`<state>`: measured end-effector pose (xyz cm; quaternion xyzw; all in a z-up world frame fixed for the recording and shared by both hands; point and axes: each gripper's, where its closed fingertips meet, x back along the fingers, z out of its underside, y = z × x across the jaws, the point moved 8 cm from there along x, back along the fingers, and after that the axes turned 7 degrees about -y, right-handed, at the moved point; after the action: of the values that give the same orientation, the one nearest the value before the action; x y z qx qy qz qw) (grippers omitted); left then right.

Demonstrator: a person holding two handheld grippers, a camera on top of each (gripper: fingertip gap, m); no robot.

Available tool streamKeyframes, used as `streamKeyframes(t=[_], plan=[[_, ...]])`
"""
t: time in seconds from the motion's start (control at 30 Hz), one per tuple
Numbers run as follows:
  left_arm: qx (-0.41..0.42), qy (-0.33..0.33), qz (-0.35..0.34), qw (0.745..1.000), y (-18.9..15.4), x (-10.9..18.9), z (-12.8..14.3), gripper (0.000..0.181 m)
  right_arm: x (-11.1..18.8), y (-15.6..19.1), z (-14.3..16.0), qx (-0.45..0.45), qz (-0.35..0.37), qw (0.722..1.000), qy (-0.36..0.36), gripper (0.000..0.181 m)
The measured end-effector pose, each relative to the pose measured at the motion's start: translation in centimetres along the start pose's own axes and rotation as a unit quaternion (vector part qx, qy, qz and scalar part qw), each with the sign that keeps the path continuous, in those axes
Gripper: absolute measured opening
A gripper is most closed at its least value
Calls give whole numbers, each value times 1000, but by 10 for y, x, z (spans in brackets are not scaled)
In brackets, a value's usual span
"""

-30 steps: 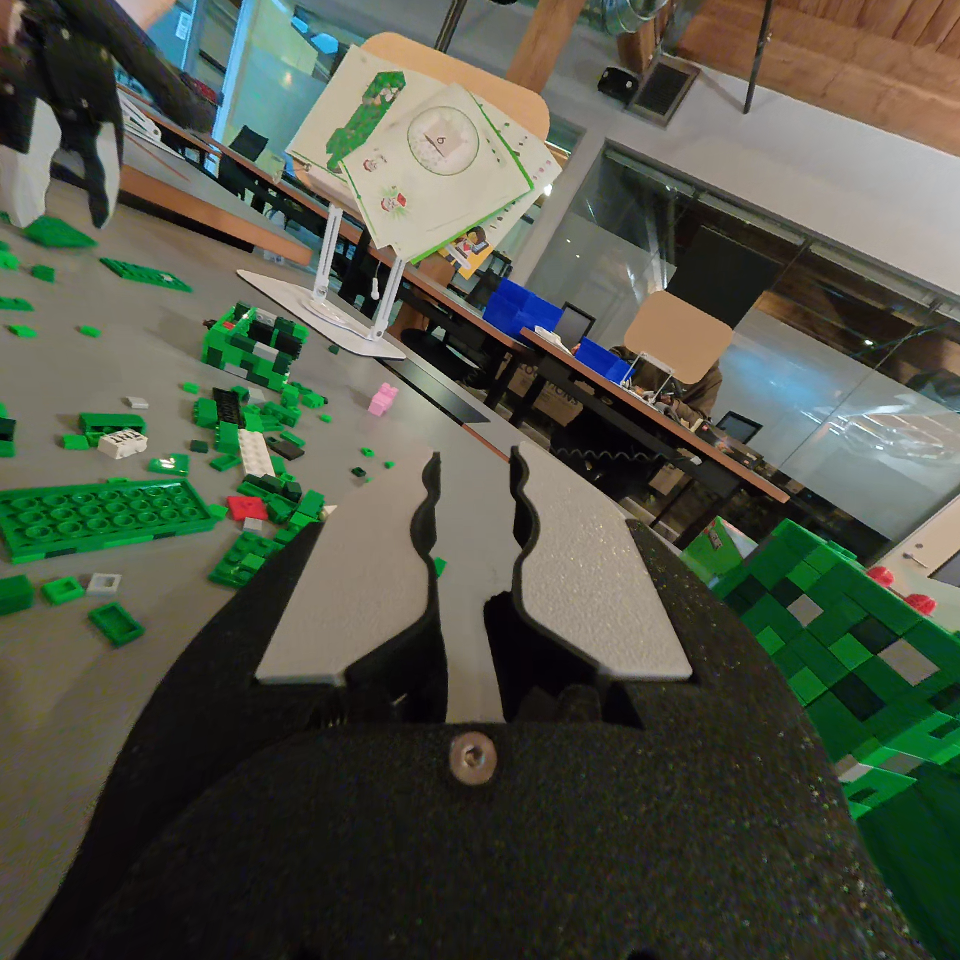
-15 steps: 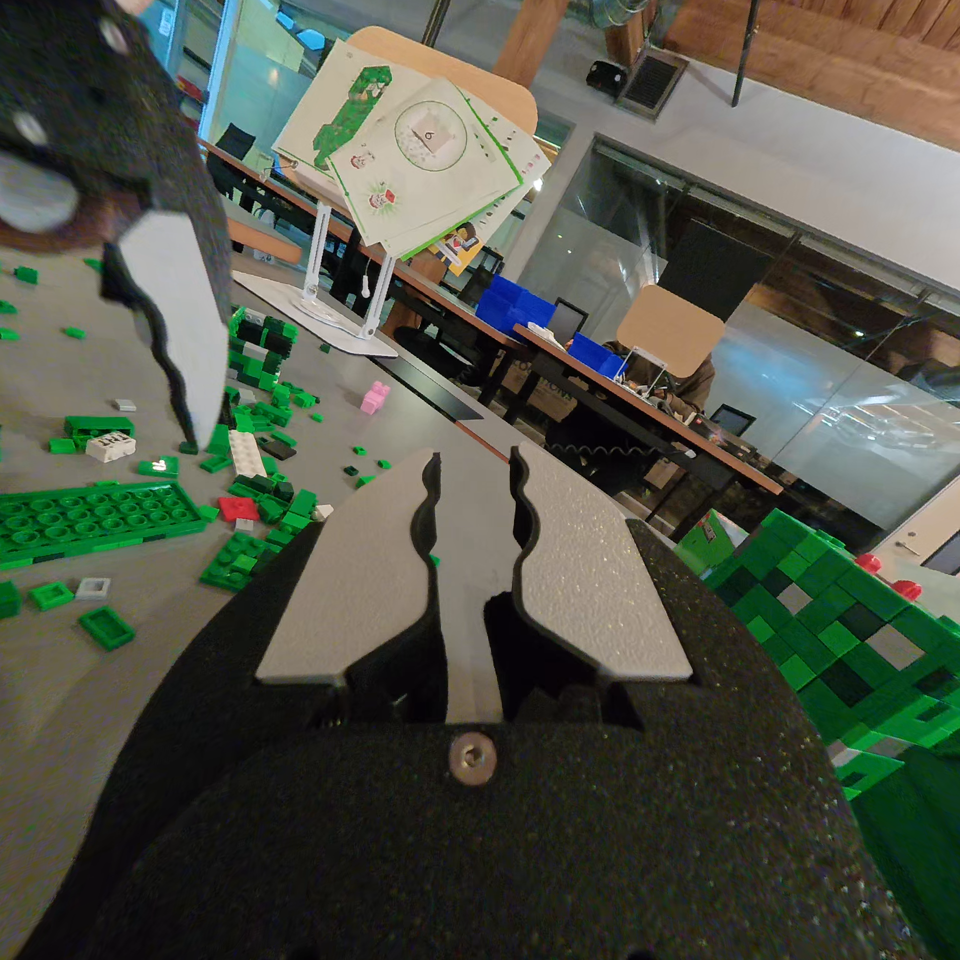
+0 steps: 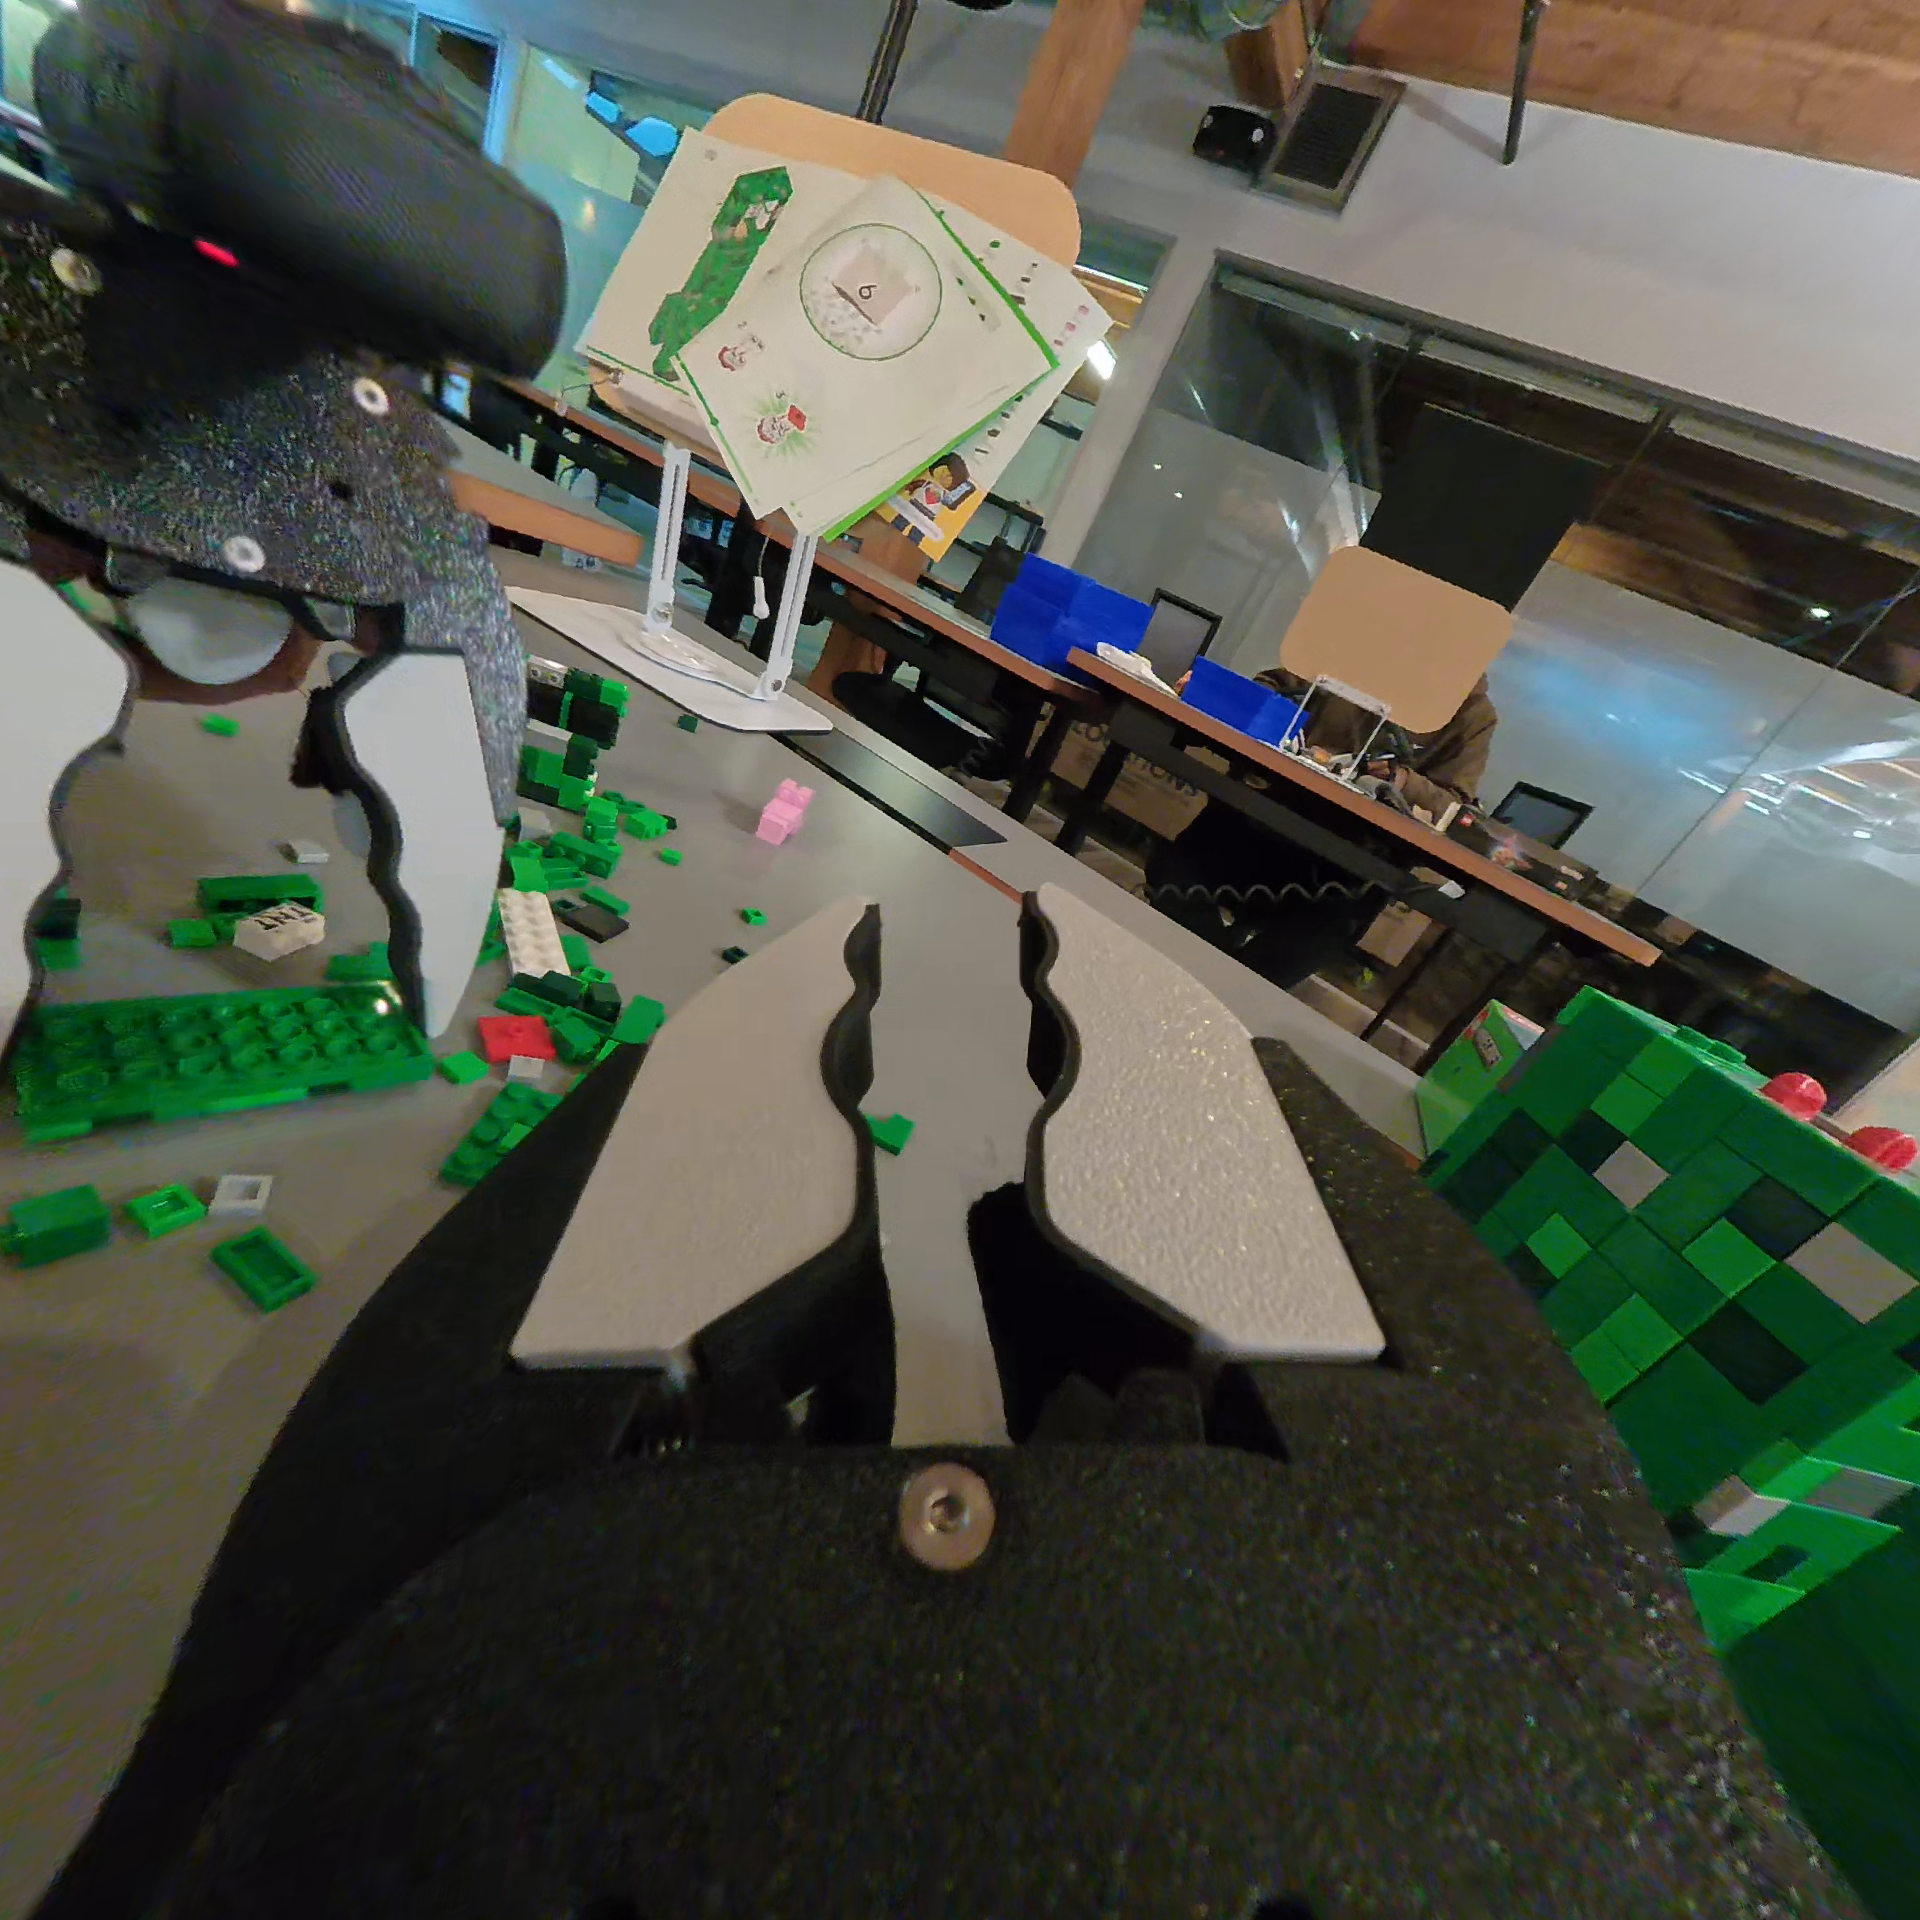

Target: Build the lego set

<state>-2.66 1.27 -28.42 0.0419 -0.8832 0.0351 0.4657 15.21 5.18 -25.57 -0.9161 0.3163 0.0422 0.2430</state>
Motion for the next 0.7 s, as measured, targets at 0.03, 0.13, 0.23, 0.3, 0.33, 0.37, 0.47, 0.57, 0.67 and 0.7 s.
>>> streamKeyframes(t=[0.03, 0.13, 0.23, 0.3, 0.33, 0.37, 0.47, 0.57, 0.67, 0.7], plan=[[10, -19, 4, 1000, 0, 4, -1, 66, 0, 0, 0, -1, -1, 1000, 0, 26], [29, -44, -22, 998, 2, 30, 3, 66, 0, 0, 0, 0, -1, 1000, 0, 26], [49, -32, -113, 992, 3, 85, 27, 66, 1, 1, -1, 4, -1, 1000, -1, 25], [98, -26, -180, 978, 2, 127, 58, 66, 1, 1, -2, 6, -2, 1000, -5, 25], [128, -9, -215, 968, 2, 145, 81, 66, 0, 2, -1, 6, -3, 1000, -5, 25], [159, 17, -247, 956, 2, 160, 106, 66, 0, 2, -1, 7, -3, 1000, -4, 26], [276, 71, -309, 907, 7, 192, 187, 66, -2, 2, 0, 8, -2, 1000, -1, 25], [370, 59, -326, 868, 16, 202, 248, 66, -3, 3, 0, 14, -2, 1000, 4, 25], [417, 46, -320, 849, 19, 198, 274, 66, -3, 4, 0, 22, -3, 1000, 7, 25], [421, 28, -324, 847, 20, 201, 273, 66, -3, 4, 1, 23, -3, 1000, 7, 25]])
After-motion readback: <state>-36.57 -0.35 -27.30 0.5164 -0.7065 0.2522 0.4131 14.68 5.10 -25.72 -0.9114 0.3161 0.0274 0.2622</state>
